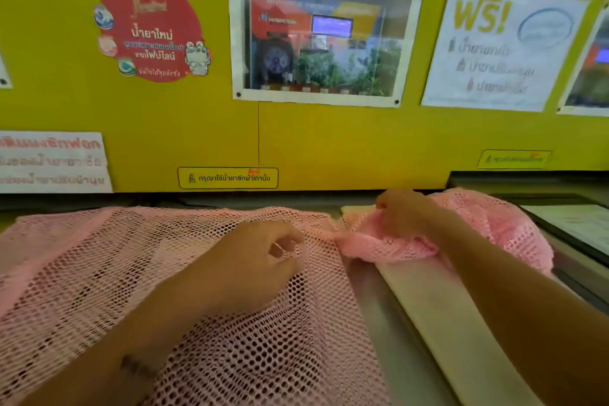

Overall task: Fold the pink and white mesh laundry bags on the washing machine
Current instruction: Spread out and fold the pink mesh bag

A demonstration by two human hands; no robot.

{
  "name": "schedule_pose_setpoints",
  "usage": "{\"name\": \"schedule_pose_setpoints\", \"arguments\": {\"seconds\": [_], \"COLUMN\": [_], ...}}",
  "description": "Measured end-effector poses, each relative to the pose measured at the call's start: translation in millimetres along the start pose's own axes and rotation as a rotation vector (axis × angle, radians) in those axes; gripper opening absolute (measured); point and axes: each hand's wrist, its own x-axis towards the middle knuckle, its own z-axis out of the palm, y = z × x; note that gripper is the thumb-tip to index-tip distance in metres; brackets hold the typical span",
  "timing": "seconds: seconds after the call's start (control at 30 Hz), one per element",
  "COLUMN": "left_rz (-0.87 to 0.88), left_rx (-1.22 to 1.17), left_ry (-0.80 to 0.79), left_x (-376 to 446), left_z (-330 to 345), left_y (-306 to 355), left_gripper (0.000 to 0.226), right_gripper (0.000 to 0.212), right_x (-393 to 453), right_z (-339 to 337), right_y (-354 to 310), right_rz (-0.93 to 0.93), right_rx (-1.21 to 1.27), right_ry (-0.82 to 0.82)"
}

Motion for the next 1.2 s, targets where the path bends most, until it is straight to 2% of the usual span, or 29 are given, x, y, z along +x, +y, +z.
{"name": "schedule_pose_setpoints", "arguments": {"seconds": [0.13,0.23,0.3,0.4,0.43,0.57,0.6,0.63,0.73,0.8,0.87,0.93,0.97,1.07,1.13,1.2], "left_rz": [0.015,0.009,-0.01,-0.076,-0.096,-0.17,-0.171,-0.17,-0.17,-0.17,-0.152,-0.146,-0.153,-0.175,-0.161,-0.163], "left_rx": [-0.126,-0.21,-0.254,-0.37,-0.391,-0.454,-0.46,-0.461,-0.548,-0.609,-0.675,-0.752,-0.765,-0.699,-0.482,-0.296], "left_ry": [0.082,0.146,0.183,0.175,0.171,0.228,0.255,0.29,0.385,0.418,0.442,0.448,0.445,0.428,0.458,0.515], "left_x": [13,18,22,28,28,29,29,28,20,9,-3,-14,-20,-39,-50,-61], "left_z": [0,0,0,-1,-1,-9,-16,-26,-59,-78,-91,-97,-99,-101,-101,-102], "left_y": [5,6,4,0,-2,-8,-8,-8,-8,-12,-20,-28,-32,-41,-44,-41], "left_gripper": [0.028,0.04,0.054,0.07,0.069,0.038,0.031,0.028,0.029,0.034,0.038,0.036,0.035,0.027,0.027,0.033], "right_gripper": [0.025,0.017,0.014,0.014,0.015,0.009,0.007,0.011,0.048,0.062,0.054,0.044,0.04,0.039,0.049,0.047], "right_x": [-2,-20,-33,-34,-32,-26,-25,-24,-22,-17,-10,-12,-13,-15,-18,-18], "right_z": [-43,-75,-78,-64,-60,-57,-60,-63,-62,-50,-38,-33,-31,-25,-16,-8], "right_y": [-5,-32,-56,-84,-90,-102,-101,-98,-88,-83,-85,-93,-100,-124,-140,-152], "right_rz": [-0.048,-0.265,-0.406,-0.502,-0.513,-0.571,-0.575,-0.567,-0.52,-0.505,-0.467,-0.442,-0.441,-0.553,-0.623,-0.644], "right_rx": [0.132,0.394,0.452,0.491,0.505,0.569,0.607,0.638,0.63,0.733,0.935,1.013,0.945,0.349,0.181,0.182], "right_ry": [0.265,0.232,0.173,0.208,0.238,0.35,0.329,0.256,-0.187,-0.421,-0.581,-0.62,-0.574,-0.296,-0.292,-0.344]}}
